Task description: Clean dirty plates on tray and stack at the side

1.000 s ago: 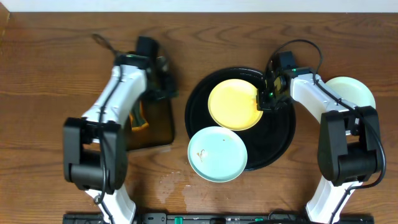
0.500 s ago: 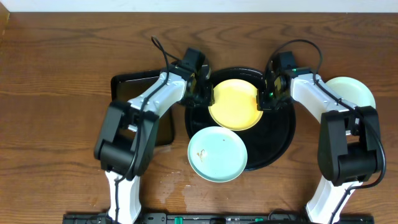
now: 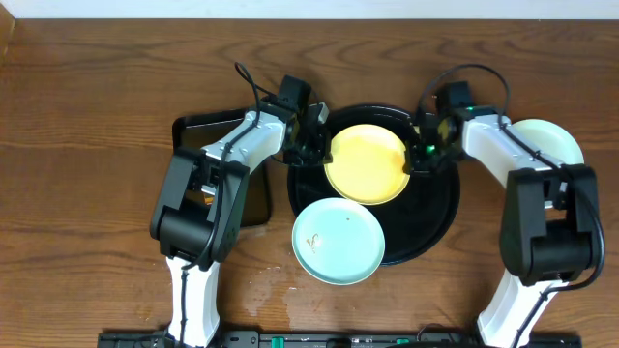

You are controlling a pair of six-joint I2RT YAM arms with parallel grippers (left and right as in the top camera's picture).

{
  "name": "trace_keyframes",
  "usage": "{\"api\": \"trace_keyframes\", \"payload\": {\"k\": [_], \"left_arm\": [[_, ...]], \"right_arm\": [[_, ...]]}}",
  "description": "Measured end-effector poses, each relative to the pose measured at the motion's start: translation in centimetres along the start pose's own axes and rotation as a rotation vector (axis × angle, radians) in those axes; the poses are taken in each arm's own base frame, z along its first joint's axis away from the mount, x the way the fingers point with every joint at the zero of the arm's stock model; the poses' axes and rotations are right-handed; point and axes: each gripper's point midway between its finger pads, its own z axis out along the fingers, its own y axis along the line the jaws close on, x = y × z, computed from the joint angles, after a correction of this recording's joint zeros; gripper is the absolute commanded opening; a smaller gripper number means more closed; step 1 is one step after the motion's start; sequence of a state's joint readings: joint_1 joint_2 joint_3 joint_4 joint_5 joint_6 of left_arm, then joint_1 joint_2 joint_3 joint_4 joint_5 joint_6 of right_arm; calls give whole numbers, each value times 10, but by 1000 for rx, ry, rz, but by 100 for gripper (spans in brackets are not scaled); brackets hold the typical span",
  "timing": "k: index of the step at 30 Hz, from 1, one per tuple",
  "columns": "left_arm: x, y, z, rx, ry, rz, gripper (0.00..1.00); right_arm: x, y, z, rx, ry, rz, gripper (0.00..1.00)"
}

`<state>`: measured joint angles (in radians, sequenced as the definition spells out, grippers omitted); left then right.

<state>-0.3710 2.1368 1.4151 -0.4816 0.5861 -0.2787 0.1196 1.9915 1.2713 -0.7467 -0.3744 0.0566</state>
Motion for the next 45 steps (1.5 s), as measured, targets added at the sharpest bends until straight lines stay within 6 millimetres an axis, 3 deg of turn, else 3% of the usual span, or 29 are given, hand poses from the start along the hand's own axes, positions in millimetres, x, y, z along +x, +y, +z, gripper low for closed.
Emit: {"api": "trace_keyframes", "payload": {"k": [3, 6, 8, 11, 15, 21, 25, 28, 30, 33, 34, 37, 40, 43, 45], "left_arm": [[0, -1, 0, 9, 4, 13, 7], [0, 0, 0, 10, 4, 19, 7], [1, -1, 0, 16, 6, 19, 7], [4, -6, 3, 40, 21, 23, 7], [7, -10, 6, 54, 32, 29, 7], [10, -11, 6, 59, 45, 25, 7], [11, -12, 6, 67, 49, 31, 8], [13, -11, 6, 66, 57, 30, 25], [17, -12, 3, 76, 77, 10, 50], [18, -14, -8, 81, 84, 3, 65], [17, -13, -16, 78, 77, -16, 69], [0, -8, -66, 67, -20, -38, 69], [-12, 2, -139, 35, -159, -77, 70], [-7, 21, -205, -37, -275, -140, 70], [0, 35, -237, -91, -334, -182, 70]], "right_arm": [[2, 3, -2, -108, 5, -3, 6], [2, 9, -6, -198, -2, -19, 21], [2, 23, -10, -281, -9, -45, 31], [3, 44, -14, -386, -10, -77, 33], [4, 56, -18, -451, -12, -90, 29], [2, 53, -18, -442, -15, -79, 1], [2, 44, -17, -418, -8, -31, 1], [3, 45, -17, -421, -5, -22, 1], [2, 45, -17, -423, -6, -20, 1], [1, 46, -17, -430, -10, -20, 1], [1, 47, -18, -434, -13, -22, 1], [-2, 52, -20, -465, -24, -28, 1], [-3, 60, -25, -510, -24, -27, 1], [-8, 70, -31, -526, -24, -42, 1], [-14, 83, -36, -534, -30, -76, 1]]}}
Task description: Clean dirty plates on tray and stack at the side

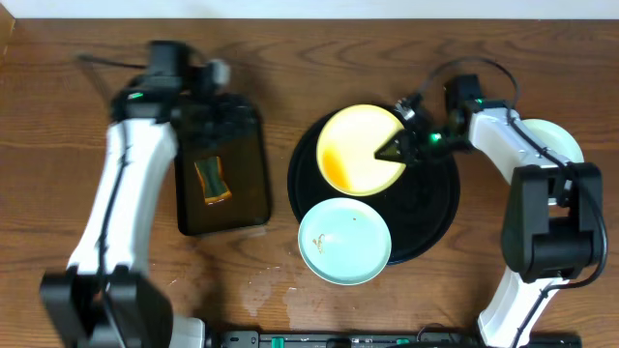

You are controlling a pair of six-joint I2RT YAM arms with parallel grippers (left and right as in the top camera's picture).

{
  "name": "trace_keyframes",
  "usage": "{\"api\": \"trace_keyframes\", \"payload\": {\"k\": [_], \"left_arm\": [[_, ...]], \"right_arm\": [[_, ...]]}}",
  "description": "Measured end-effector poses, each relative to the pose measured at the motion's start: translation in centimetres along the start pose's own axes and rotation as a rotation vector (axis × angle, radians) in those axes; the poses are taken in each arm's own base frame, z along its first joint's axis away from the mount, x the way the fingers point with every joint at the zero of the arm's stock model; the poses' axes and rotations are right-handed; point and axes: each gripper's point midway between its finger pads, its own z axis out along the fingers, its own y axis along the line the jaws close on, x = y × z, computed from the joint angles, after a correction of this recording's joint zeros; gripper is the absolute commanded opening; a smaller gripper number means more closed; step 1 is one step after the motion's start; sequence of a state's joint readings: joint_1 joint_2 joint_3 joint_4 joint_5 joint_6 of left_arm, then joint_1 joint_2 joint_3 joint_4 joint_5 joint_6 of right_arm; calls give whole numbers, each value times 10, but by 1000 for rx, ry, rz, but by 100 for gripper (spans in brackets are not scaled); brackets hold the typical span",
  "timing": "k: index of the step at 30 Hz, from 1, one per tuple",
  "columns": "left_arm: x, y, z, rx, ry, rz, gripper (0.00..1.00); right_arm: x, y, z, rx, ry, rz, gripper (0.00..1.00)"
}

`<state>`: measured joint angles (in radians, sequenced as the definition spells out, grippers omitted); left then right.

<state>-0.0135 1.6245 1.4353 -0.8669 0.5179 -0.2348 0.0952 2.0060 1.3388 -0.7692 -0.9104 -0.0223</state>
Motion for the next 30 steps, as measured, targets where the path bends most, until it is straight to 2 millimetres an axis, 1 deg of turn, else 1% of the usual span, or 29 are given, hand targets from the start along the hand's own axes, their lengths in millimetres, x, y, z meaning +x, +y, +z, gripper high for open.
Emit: {"api": "trace_keyframes", "payload": {"k": [1, 2, 5, 8, 11, 12, 16, 20, 22, 24, 30], "left_arm": [[-2, 18, -23, -55, -41, -41, 70], [-3, 28, -35, -83, -63, -67, 70], [-1, 54, -60, -143, -98, -138, 70], [0, 80, -84, -192, -143, -212, 69], [3, 92, -97, -217, -160, -247, 69], [4, 94, -98, -222, -160, -252, 69], [11, 96, -99, -229, -135, -240, 69], [13, 97, -99, -240, -127, -229, 69], [13, 98, -99, -247, -127, -226, 70], [13, 99, -99, -250, -128, -226, 70], [13, 99, -100, -253, -128, -226, 69]], "right_arm": [[-9, 18, 5, -10, 3, -50, 1], [-13, 31, 9, -17, 8, -80, 1], [-25, 66, 24, -18, 12, -171, 1], [-36, 102, 49, 8, -6, -292, 1], [-41, 128, 76, 47, -44, -392, 1], [-42, 138, 88, 67, -59, -427, 1], [-48, 169, 120, 156, -159, -565, 1], [-55, 202, 141, 232, -279, -753, 1], [-53, 214, 148, 270, -313, -827, 1], [-47, 219, 154, 313, -314, -884, 1], [-49, 215, 152, 390, -313, -942, 1]]}}
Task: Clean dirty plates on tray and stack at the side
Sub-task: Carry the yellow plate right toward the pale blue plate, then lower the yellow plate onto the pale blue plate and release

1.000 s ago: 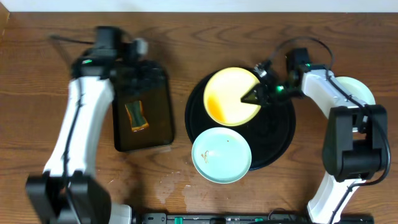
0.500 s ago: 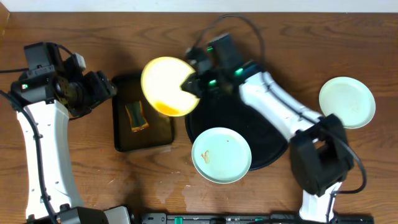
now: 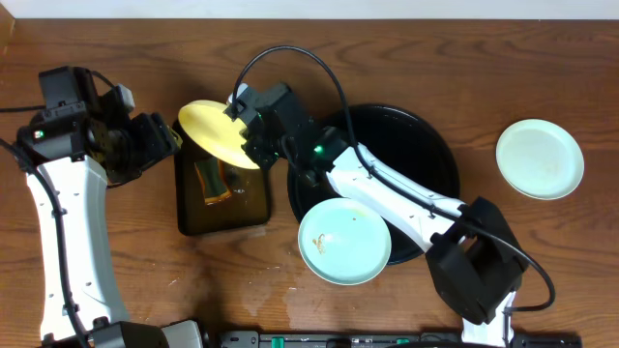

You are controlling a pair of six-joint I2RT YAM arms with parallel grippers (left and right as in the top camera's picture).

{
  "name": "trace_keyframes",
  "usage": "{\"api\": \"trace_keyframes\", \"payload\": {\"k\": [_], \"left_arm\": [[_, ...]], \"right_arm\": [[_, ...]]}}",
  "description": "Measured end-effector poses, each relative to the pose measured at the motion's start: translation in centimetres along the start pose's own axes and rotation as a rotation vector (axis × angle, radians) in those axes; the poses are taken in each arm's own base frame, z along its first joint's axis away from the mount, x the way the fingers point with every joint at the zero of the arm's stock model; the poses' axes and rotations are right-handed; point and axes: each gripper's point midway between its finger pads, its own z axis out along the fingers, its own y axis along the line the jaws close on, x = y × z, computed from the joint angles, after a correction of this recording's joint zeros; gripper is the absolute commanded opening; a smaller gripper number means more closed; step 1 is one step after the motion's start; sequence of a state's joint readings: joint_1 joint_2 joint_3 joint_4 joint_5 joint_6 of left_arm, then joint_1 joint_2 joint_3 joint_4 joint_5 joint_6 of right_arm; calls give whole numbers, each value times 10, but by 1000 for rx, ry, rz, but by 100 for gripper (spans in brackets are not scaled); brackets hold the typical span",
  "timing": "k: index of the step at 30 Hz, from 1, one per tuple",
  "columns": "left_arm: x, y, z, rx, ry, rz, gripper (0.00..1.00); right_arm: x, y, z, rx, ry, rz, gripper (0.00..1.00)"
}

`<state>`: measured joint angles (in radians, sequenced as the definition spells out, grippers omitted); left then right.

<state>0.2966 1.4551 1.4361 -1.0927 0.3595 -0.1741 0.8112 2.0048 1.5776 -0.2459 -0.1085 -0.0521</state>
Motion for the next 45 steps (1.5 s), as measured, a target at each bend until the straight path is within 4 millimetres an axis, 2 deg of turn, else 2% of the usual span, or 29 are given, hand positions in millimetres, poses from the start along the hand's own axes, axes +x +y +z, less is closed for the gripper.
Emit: {"api": "trace_keyframes", "payload": {"k": [4, 12, 16, 19, 21, 24, 29, 33, 38, 39, 42, 45], "left_arm": [[0, 0, 0, 0, 0, 0, 70], [0, 0, 0, 0, 0, 0, 69], [0, 0, 0, 1, -1, 1, 68], [0, -4, 0, 20, 1, 5, 67], [-1, -11, 1, 48, -4, 23, 66], [-1, -28, 2, 99, -6, 72, 66], [7, -67, 8, 170, -5, 185, 66], [15, -102, 12, 227, -12, 286, 66], [31, -139, 15, 286, -13, 396, 66], [34, -143, 15, 289, -11, 408, 66], [41, -150, 17, 285, -3, 437, 66], [45, -153, 18, 279, 0, 454, 66]], "right_arm": [[0, -5, -5, 32, 9, -35, 1], [-18, -5, -28, 46, -21, -64, 1], [-11, -9, -31, 61, 12, -28, 1], [-1, -20, -35, 76, 52, 46, 1], [5, -40, -47, 108, 76, 143, 1], [15, -83, -77, 175, 107, 326, 1], [36, -162, -152, 311, 113, 603, 1], [68, -197, -203, 376, 156, 792, 1], [114, -225, -242, 407, 229, 990, 1], [117, -229, -245, 405, 228, 1009, 1], [136, -258, -274, 400, 177, 1128, 1], [160, -286, -310, 419, 116, 1241, 1]]}}
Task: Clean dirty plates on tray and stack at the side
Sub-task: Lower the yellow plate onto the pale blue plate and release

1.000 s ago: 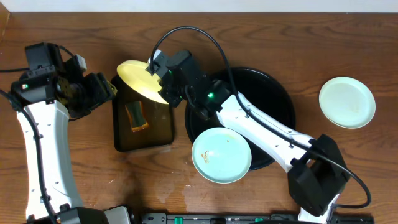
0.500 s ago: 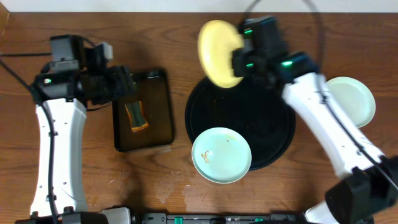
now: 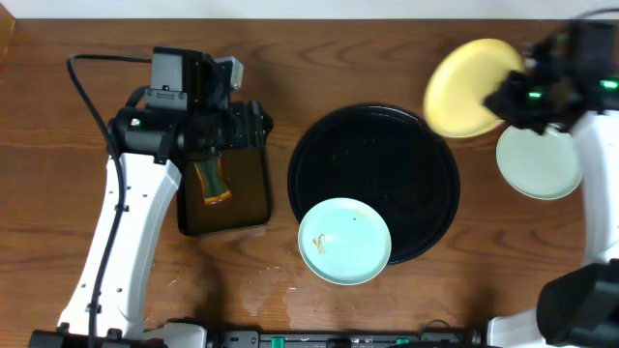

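The yellow plate [image 3: 469,85] hangs in the air at the far right, and my right gripper [image 3: 511,94] is shut on its right edge. It hovers just up and left of a clean pale green plate [image 3: 542,166] lying on the table. A second pale plate [image 3: 344,242] with a few crumbs rests on the front edge of the round black tray [image 3: 406,155]. My left gripper [image 3: 253,126] sits over the back right corner of the dark rectangular bin [image 3: 247,198]. Its fingers are too dark to read.
An orange-yellow piece [image 3: 211,182] lies inside the bin. The left arm's cable loops over the table at the back left. The right arm's base stands at the front right corner.
The right arm was stretched left, holding the yellow plate tilted over the bin; now it holds the plate at the far right by the pale green plate. The left gripper moved from left of the bin to its back edge.
Both grippers were at the yellow plate on the tray. Then the right gripper alone held its edge there while the left arm stood behind the bin. The plate was then held tilted over the bin, and now hangs beside the clean plate at the right.
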You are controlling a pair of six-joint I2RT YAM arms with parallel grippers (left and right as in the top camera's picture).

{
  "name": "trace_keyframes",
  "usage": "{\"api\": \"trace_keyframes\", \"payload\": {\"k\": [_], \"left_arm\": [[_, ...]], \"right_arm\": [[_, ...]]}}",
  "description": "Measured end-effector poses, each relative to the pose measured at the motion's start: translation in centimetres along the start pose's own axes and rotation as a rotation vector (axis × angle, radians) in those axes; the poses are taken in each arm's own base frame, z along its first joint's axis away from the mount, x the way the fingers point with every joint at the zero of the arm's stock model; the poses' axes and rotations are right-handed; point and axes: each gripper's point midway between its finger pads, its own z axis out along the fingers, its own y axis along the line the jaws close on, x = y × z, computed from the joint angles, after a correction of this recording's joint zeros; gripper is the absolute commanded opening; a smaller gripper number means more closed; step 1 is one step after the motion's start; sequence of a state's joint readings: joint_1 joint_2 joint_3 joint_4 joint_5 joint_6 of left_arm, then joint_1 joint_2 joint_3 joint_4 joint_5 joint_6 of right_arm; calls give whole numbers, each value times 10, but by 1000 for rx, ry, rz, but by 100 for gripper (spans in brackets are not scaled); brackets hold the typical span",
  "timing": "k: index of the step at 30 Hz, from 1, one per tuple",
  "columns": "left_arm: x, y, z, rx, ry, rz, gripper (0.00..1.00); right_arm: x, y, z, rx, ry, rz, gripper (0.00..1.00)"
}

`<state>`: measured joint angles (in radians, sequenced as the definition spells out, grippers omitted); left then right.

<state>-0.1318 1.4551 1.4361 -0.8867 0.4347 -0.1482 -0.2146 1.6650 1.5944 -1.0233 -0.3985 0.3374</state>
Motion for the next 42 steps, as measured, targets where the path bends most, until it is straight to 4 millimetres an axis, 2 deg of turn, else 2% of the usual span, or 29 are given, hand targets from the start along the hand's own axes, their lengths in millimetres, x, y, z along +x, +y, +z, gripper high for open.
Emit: {"api": "trace_keyframes", "payload": {"k": [3, 5, 8, 11, 14, 18, 23, 25, 28, 29, 30, 31, 33, 38, 42], "left_arm": [[0, 0, 0, -7, 0, 3, 66], [0, 1, 0, -13, -1, 3, 66], [0, 2, 0, -17, -1, 2, 66], [0, 2, 0, -17, -2, 3, 66], [0, 2, 0, -17, -2, 3, 65], [0, 2, 0, -18, -1, 2, 66], [1, 2, 0, -18, 0, 2, 66], [1, 2, 0, -18, 0, 2, 66], [0, 2, 0, -19, 0, 2, 66], [1, 2, 0, -19, 0, 2, 66], [0, 2, 0, -19, 0, 2, 66], [1, 2, 0, -19, 0, 2, 66], [1, 2, 0, -18, 1, 2, 66], [2, 3, 0, -20, 5, 0, 67], [2, 3, 0, -20, 7, -1, 67]], "right_arm": [[-16, -50, -23, 10, -35, 127, 1], [-18, -77, -35, 22, -42, 198, 1], [-15, -113, -48, 46, -39, 295, 1], [-16, -140, -52, 61, -43, 360, 1], [-10, -156, -47, 66, -25, 400, 1], [6, -168, -28, 88, 30, 431, 1], [-2, -213, -4, 205, -48, 448, 1], [2, -228, 2, 233, -56, 486, 1], [13, -239, 15, 237, -25, 539, 1], [18, -241, 22, 229, -4, 553, 6], [19, -240, 26, 214, 6, 558, 17], [19, -238, 31, 185, 13, 561, 34], [12, -231, 36, 126, 2, 535, 47], [3, -216, 38, 27, -13, 480, 57], [3, -203, 29, 10, -19, 457, 59]]}}
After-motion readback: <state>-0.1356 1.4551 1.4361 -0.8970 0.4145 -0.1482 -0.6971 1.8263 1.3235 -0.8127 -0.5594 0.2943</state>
